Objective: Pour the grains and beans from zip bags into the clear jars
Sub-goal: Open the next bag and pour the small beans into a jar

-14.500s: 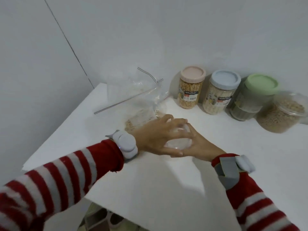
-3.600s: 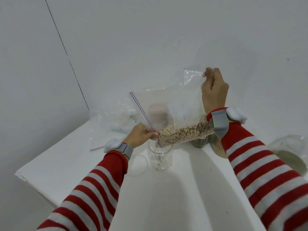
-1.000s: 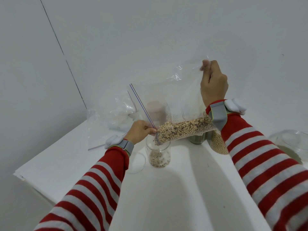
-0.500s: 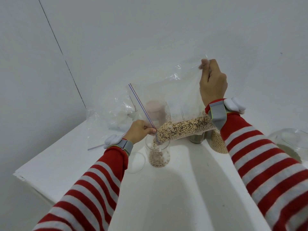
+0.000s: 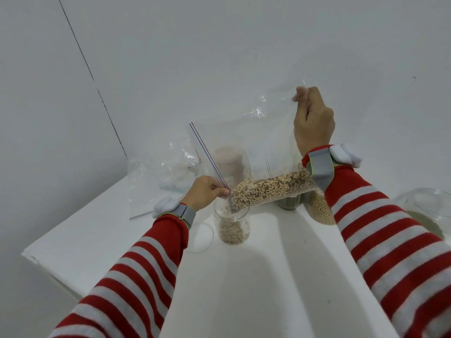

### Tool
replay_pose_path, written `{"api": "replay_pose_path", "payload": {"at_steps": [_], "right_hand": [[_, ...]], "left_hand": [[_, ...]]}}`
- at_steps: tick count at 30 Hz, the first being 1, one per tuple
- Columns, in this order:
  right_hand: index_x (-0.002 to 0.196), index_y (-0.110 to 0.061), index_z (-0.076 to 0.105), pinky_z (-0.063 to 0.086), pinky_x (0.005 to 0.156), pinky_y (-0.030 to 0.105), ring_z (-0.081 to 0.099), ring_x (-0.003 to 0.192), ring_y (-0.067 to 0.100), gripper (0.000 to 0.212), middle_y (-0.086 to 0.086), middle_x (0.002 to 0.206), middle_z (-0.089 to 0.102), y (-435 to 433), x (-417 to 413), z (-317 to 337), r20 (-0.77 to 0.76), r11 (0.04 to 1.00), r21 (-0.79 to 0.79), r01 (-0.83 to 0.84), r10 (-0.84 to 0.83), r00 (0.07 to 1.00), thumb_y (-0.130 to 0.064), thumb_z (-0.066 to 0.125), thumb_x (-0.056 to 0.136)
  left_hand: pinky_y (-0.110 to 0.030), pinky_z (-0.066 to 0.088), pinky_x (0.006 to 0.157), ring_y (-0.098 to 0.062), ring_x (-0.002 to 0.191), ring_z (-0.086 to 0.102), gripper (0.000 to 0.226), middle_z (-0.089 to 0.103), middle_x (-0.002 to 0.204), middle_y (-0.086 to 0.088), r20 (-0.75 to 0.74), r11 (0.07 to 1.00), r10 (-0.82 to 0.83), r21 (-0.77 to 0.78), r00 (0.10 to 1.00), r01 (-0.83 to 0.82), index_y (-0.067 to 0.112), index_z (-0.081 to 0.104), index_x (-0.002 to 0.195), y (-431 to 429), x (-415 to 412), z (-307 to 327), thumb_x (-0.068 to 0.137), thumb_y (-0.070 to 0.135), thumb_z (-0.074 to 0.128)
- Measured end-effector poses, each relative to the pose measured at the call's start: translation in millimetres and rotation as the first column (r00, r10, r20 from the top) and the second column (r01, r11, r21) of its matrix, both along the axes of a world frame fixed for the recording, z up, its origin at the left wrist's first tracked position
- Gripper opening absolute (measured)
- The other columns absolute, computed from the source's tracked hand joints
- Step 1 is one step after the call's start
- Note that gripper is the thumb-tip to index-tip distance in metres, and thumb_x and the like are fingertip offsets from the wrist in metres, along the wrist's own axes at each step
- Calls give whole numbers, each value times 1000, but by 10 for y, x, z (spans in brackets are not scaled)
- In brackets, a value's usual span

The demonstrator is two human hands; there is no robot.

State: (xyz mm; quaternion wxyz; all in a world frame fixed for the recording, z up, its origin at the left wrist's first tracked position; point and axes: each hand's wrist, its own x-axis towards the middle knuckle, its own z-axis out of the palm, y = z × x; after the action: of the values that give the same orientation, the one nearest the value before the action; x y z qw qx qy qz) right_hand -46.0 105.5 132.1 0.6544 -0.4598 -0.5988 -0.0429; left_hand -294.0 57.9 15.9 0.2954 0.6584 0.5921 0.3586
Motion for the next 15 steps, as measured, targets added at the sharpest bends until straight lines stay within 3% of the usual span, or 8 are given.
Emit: {"api": "replay_pose_path", "payload": {"at_steps": [7,15], "right_hand": [[96,-7,62,30,51,27,43,49,19,38,-21,56,40,27,4,-28,-2,1000,2,-7,7,1000,-36,39,105],[97,-7,63,27,49,27,36,45,14,37,-20,54,39,11,1,-14,-5,1000,7,-1,1,1000,-35,40,105]], "left_hand": [[-7,49,65,4,61,68,11,71,82,-11,0,1000,1,4,1000,-1,-6,73,94,8,-5,-13,84,-1,71],[-6,47,66,4,62,68,11,70,71,0,0,1000,3,-8,1000,-3,-5,73,93,1,-4,-7,84,1,72]]}}
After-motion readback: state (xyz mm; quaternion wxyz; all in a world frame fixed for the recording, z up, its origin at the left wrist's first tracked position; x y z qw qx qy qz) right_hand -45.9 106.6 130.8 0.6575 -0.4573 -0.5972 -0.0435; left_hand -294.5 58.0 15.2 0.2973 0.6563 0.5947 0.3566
